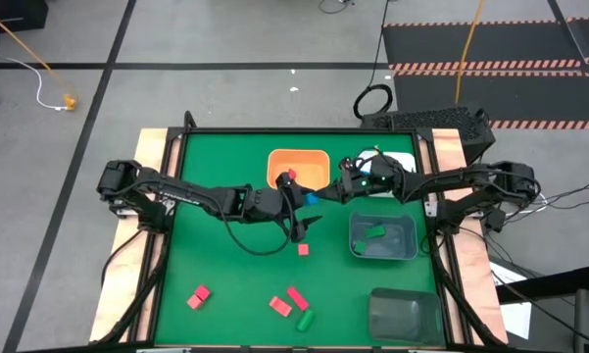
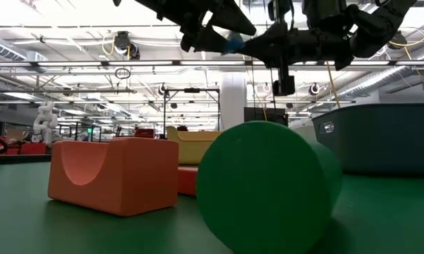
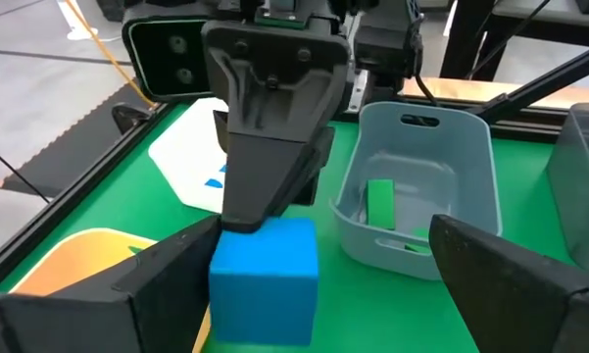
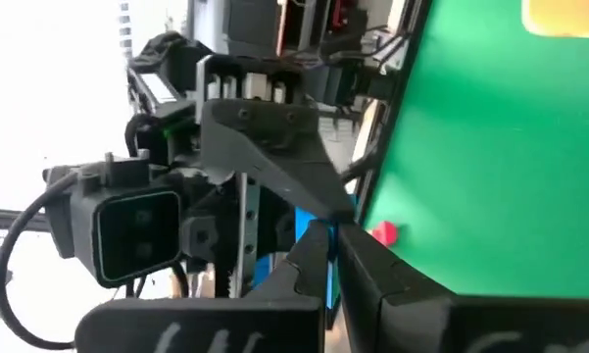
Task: Sort & place blocks by color
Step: Put the blue block into the white bin
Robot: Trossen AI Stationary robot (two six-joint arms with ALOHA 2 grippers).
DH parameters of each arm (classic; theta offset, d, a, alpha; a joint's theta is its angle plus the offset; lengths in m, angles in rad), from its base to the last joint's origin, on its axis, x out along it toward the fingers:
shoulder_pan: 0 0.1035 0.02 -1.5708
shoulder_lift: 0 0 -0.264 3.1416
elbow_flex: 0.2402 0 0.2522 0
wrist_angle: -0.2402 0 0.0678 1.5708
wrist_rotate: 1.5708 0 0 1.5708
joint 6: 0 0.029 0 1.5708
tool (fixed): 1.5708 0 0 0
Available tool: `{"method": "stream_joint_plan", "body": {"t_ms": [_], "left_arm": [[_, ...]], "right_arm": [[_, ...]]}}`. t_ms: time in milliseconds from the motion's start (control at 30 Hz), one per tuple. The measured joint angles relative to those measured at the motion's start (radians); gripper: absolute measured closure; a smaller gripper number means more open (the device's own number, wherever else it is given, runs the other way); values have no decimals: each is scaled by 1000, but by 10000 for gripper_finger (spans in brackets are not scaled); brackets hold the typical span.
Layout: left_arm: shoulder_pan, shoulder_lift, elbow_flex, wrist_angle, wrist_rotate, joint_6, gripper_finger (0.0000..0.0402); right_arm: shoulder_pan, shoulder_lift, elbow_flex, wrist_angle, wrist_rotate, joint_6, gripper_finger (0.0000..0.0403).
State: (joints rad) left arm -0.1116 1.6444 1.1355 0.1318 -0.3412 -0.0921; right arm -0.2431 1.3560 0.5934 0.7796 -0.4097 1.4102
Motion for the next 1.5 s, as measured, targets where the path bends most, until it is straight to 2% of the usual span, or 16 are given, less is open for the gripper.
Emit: {"method": "stream_joint_plan", "body": {"t_ms": [200,367,567,833,1133,1500], "left_arm": [[-1,0,0,-1,1,0,41],[-1,0,0,-1,2,-1,41],[-1,0,0,-6,2,-3,41],[-1,0,0,-9,2,-3,41],[-1,0,0,-9,3,-16,41],[-1,0,0,-10,3,-23,41]], "right_arm": [[-69,-32,-1,-161,-98,-61,402],[-116,-73,-1,-274,-222,-97,402],[-219,-167,-1,-461,-273,-183,402],[-404,-299,-1,-737,-266,-337,402],[-571,-368,-1,-1008,-139,-569,403],[-717,-432,0,-1133,-136,-740,403]]}}
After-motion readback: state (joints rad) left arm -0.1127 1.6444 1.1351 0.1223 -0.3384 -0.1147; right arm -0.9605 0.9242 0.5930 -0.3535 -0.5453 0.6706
